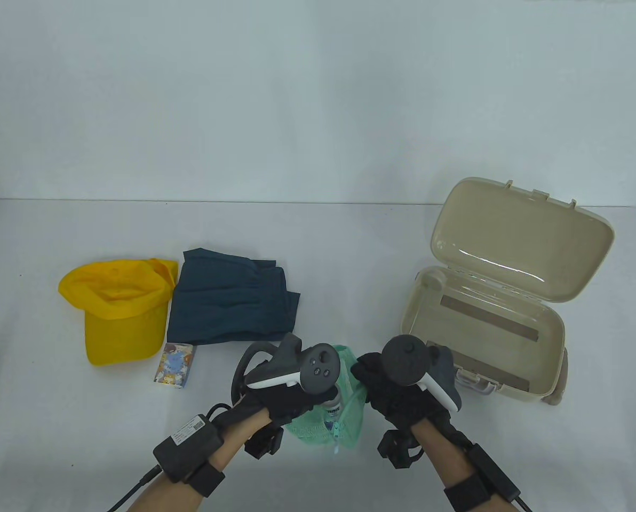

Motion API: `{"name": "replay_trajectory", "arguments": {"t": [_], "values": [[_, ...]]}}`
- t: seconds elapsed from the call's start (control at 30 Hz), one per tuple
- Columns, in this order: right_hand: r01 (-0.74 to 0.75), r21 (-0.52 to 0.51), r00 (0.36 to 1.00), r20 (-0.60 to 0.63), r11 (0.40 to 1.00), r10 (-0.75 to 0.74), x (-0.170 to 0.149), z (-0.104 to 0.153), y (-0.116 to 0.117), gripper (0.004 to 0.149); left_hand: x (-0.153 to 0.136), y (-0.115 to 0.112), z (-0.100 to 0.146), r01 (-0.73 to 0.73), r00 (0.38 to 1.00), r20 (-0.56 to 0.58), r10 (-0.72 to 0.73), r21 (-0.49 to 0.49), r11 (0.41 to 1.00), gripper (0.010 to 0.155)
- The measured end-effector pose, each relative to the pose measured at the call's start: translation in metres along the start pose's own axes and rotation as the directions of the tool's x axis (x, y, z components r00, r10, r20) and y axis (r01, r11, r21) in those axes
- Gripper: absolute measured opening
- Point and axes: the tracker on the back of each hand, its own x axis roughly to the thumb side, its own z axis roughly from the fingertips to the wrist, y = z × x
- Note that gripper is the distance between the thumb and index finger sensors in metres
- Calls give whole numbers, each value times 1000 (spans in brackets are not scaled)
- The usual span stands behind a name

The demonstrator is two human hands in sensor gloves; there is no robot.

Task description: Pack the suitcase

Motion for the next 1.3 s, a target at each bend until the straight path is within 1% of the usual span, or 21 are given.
{"name": "replay_trajectory", "arguments": {"t": [0.13,0.27,0.37,0.47,0.53,0.57,0.63,0.73,0.87,0.9,0.97,1.03,1.07,1.13,1.17,1.2,1.27,1.3], "values": [[-27,-1,1000,10,1000,27,1,-2,1,46,-3,-1,-7,-57,998,11,57,-16,998,60],[-54,-3,998,19,999,54,2,-4,3,46,-3,-5,-14,-86,996,14,85,12,996,61],[-59,-19,998,8,998,59,0,-5,2,46,1,-9,-18,-72,997,-14,73,75,995,59],[-61,-33,998,-4,998,61,-2,-5,0,46,4,-12,-21,-40,997,-56,51,180,983,57],[-61,-37,998,-8,997,61,-2,-5,0,46,6,-16,-25,2,996,-90,22,253,967,52],[-59,-38,998,-10,998,59,-3,-5,-1,46,7,-17,-27,20,995,-102,7,261,965,50],[-57,-43,998,-13,997,57,-3,-5,-2,46,8,-21,-31,23,994,-112,4,238,971,49],[-47,-43,999,-11,998,47,-4,-4,-3,46,7,-16,-28,4,994,-110,22,228,974,48],[-34,-51,999,5,998,35,-2,-3,-5,46,-5,4,-9,-55,992,-99,83,258,965,50],[-33,-51,999,6,998,33,-2,-2,-5,46,-9,10,-2,-61,991,-100,91,269,961,50],[-33,-52,999,9,998,33,-1,-2,-5,46,-21,18,10,-49,988,-128,83,251,967,51],[-33,-52,999,13,998,33,-1,-1,-5,46,-37,25,24,4,980,-193,47,257,966,51],[-32,-54,999,15,998,33,-1,-1,-5,46,-47,27,30,49,969,-245,18,266,963,52],[-32,-56,999,19,998,33,0,0,-5,46,-74,31,43,147,929,-368,-47,248,957,54],[-33,-57,999,21,998,34,0,0,-5,46,-89,31,50,156,908,-417,-44,238,958,55],[-34,-58,999,22,998,35,0,0,-5,46,-98,29,53,152,894,-448,-33,232,961,55],[-35,-59,999,25,998,36,0,0,-4,46,-126,24,66,171,835,-549,-29,209,963,57],[-36,-60,999,25,998,38,0,0,-4,47,-140,19,72,192,795,-605,-37,193,962,57]]}}
